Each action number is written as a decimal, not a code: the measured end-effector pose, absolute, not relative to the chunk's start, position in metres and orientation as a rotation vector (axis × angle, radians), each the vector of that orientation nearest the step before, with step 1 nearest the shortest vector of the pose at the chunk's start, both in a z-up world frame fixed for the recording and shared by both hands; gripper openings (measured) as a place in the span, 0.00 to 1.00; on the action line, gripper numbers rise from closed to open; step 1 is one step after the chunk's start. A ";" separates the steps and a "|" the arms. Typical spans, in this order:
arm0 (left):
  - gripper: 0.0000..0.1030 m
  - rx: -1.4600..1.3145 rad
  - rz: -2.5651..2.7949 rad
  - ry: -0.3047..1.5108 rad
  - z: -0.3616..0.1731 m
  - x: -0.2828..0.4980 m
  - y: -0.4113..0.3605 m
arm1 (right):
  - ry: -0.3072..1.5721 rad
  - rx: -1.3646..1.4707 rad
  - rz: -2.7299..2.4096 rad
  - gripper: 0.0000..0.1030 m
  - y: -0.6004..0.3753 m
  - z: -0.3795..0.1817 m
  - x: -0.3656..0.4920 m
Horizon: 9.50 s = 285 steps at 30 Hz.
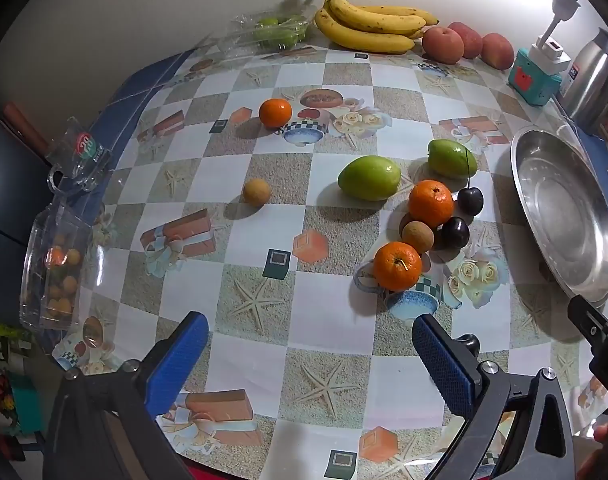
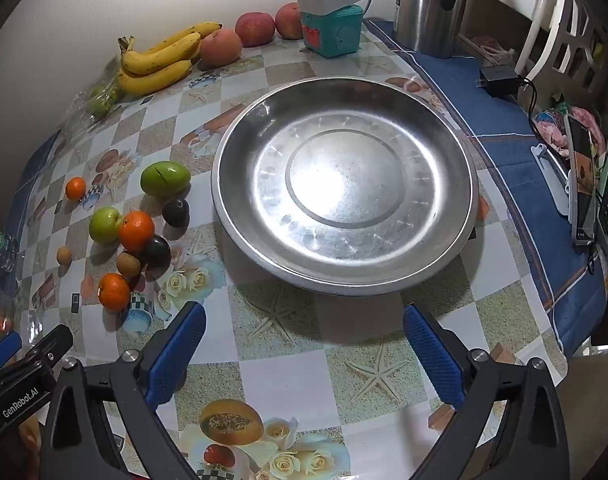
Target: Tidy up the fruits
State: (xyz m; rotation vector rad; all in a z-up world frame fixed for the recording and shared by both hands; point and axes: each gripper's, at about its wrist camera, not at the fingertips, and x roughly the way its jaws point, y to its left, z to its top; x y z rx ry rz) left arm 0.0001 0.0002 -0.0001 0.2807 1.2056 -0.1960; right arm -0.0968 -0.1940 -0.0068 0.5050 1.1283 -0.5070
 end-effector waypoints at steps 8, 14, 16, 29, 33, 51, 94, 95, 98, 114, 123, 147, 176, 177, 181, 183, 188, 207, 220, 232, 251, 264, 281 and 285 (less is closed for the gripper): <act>1.00 0.271 -0.197 1.215 -0.001 0.001 0.001 | 1.129 0.511 -0.509 0.96 -0.195 -0.007 -0.097; 1.00 0.273 -0.193 1.210 0.000 0.000 -0.003 | 1.131 0.516 -0.510 0.96 -0.197 -0.007 -0.098; 1.00 0.278 -0.191 1.204 -0.001 0.000 0.001 | 1.131 0.516 -0.509 0.96 -0.197 -0.007 -0.098; 1.00 0.277 -0.189 1.202 -0.002 0.000 0.001 | 1.132 0.523 -0.513 0.96 -0.198 -0.008 -0.099; 1.00 0.274 -0.192 1.207 -0.002 0.000 0.001 | 1.132 0.523 -0.513 0.96 -0.198 -0.008 -0.099; 1.00 0.269 -0.194 1.197 -0.002 0.000 0.001 | 1.133 0.523 -0.513 0.96 -0.197 -0.008 -0.098; 1.00 0.163 -0.250 1.171 0.009 0.011 0.041 | 1.390 0.329 -0.235 0.83 -0.090 -0.032 -0.029; 1.00 0.162 -0.250 1.177 0.008 0.012 0.040 | 1.392 0.328 -0.240 0.78 -0.090 -0.032 -0.028; 1.00 0.161 -0.255 1.190 0.004 0.013 0.040 | 1.404 0.328 -0.235 0.62 -0.085 -0.036 -0.025; 1.00 0.131 -0.289 1.237 -0.002 0.015 0.039 | 1.421 0.341 -0.219 0.31 -0.088 -0.043 -0.020; 1.00 0.151 -0.296 1.243 -0.003 0.013 0.035 | 1.436 0.345 -0.216 0.29 -0.083 -0.052 -0.020; 1.00 0.120 -0.201 1.275 -0.024 0.042 -0.010 | 1.156 0.556 -0.371 0.28 -0.148 -0.012 -0.035; 0.65 0.188 -0.325 1.273 -0.051 0.039 -0.052 | 1.060 0.641 -0.397 0.28 -0.172 -0.004 -0.049; 0.61 0.186 -0.334 1.272 -0.050 0.039 -0.053 | 1.059 0.642 -0.396 0.28 -0.172 -0.004 -0.050; 0.47 0.162 -0.366 1.288 -0.052 0.037 -0.058 | 1.062 0.641 -0.390 0.28 -0.171 -0.004 -0.049; 0.42 0.159 -0.363 1.290 -0.053 0.037 -0.057 | 1.060 0.640 -0.390 0.28 -0.171 -0.004 -0.049; 0.38 0.128 -0.366 1.295 -0.051 0.037 -0.054 | 1.057 0.642 -0.387 0.28 -0.171 -0.003 -0.049; 0.38 0.099 -0.341 1.146 0.003 0.053 -0.056 | 1.011 0.650 -0.443 0.28 -0.194 0.009 -0.031; 0.38 0.124 -0.436 1.117 0.020 0.062 -0.123 | 0.979 0.731 -0.523 0.28 -0.237 0.009 -0.021; 0.38 0.152 -0.535 1.140 0.010 0.069 -0.180 | 0.975 0.805 -0.640 0.28 -0.290 -0.005 -0.027; 0.38 0.160 -0.645 1.231 -0.032 0.052 -0.209 | 1.035 0.892 -0.720 0.29 -0.314 -0.034 -0.050; 0.39 0.138 -0.651 1.274 -0.039 0.053 -0.208 | 1.065 0.908 -0.730 0.29 -0.315 -0.041 -0.049; 0.53 0.103 -0.669 1.262 -0.025 0.054 -0.204 | 1.019 0.892 -0.741 0.29 -0.318 -0.023 -0.055; 0.57 0.111 -0.662 1.245 -0.017 0.055 -0.201 | 0.992 0.879 -0.736 0.29 -0.317 -0.012 -0.057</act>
